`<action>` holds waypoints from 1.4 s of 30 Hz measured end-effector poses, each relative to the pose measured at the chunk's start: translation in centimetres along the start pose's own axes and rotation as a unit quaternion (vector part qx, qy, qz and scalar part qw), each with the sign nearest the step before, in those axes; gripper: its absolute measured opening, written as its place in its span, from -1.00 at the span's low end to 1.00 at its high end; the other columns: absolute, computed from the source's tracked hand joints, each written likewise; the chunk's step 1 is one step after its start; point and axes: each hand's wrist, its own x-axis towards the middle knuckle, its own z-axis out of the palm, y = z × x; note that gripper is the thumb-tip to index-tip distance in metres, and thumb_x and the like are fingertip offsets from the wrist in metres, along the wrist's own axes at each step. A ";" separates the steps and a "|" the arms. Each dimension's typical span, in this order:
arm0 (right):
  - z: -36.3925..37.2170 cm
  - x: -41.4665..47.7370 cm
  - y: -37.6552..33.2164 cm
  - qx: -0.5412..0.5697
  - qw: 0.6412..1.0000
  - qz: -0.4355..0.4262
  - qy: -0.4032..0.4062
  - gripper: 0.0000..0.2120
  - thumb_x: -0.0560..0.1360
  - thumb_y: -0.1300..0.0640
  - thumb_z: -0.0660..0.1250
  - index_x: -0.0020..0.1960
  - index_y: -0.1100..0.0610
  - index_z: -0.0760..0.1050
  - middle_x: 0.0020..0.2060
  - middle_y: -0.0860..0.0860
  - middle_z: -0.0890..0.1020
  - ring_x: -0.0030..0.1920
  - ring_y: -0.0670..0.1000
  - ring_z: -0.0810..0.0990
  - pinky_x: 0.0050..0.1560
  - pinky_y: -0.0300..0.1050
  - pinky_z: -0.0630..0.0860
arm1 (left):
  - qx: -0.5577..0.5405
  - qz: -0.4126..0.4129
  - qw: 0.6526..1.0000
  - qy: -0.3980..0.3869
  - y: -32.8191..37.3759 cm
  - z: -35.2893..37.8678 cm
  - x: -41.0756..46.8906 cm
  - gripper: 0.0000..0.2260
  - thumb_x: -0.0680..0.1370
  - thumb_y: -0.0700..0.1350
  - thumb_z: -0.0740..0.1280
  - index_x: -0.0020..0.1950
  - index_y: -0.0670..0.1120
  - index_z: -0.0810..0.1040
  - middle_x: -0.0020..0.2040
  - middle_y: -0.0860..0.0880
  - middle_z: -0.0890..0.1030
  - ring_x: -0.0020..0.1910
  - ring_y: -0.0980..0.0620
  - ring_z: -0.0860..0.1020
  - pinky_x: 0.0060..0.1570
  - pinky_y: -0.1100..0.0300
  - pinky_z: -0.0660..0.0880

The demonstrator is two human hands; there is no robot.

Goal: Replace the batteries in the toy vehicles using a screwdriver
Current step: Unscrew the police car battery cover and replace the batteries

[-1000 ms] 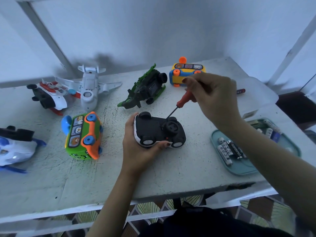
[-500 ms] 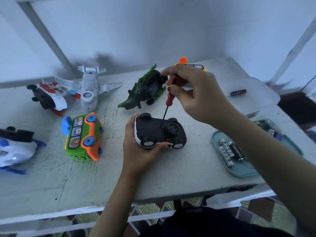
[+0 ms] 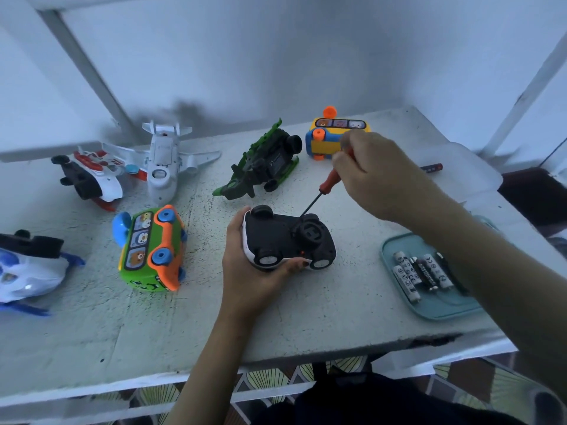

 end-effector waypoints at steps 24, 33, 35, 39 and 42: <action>-0.3 0.6 -1.6 -0.126 0.990 -0.044 0.048 -0.49 0.58 -0.21 0.14 -0.35 0.16 0.42 -0.49 0.02 0.43 -0.44 -0.01 0.36 -0.42 -0.13 0.22 | -0.015 0.004 1.000 -0.003 0.1 0.1 -0.2 -0.15 0.21 0.09 0.58 0.39 -0.16 0.33 0.21 0.15 0.49 0.20 0.12 0.52 0.14 0.24 0.49; -1.5 0.9 0.2 0.077 0.995 0.020 -0.062 -0.70 0.64 0.15 0.07 0.14 0.31 0.48 -0.35 -0.04 0.52 -0.25 0.21 0.53 -0.27 -0.08 0.49 | -0.018 0.008 1.000 -0.003 0.3 0.1 -0.1 -0.17 0.21 0.11 0.57 0.38 -0.10 0.33 0.17 0.27 0.48 0.18 0.16 0.53 0.09 0.32 0.48; -1.2 1.0 1.2 0.100 0.994 -0.022 -0.041 -0.69 0.60 0.15 0.20 0.27 0.29 0.46 -0.20 0.08 0.64 -0.12 0.26 0.58 -0.02 0.05 0.54 | -0.020 0.010 1.000 -0.006 0.3 0.1 -0.1 -0.19 0.22 0.09 0.57 0.37 -0.11 0.33 0.17 0.29 0.48 0.18 0.17 0.53 0.09 0.34 0.47; -0.6 0.4 1.6 0.124 0.986 -0.100 0.046 -0.69 0.52 0.12 0.36 0.25 0.10 0.55 -0.12 0.02 0.69 -0.19 0.03 0.60 0.04 -0.10 0.52 | -0.023 0.012 1.000 -0.008 0.2 0.1 -0.1 -0.20 0.22 0.07 0.58 0.37 -0.12 0.34 0.16 0.30 0.48 0.16 0.18 0.53 0.06 0.36 0.47; -0.6 0.1 1.3 0.084 0.988 -0.132 0.003 -0.64 0.48 0.15 0.42 0.25 0.17 0.51 -0.12 -0.08 0.65 -0.12 -0.05 0.60 0.01 -0.20 0.49 | -0.028 0.004 1.000 -0.006 0.3 0.1 -0.1 -0.21 0.22 0.08 0.58 0.36 -0.03 0.32 0.18 0.21 0.50 0.16 0.12 0.55 0.07 0.31 0.49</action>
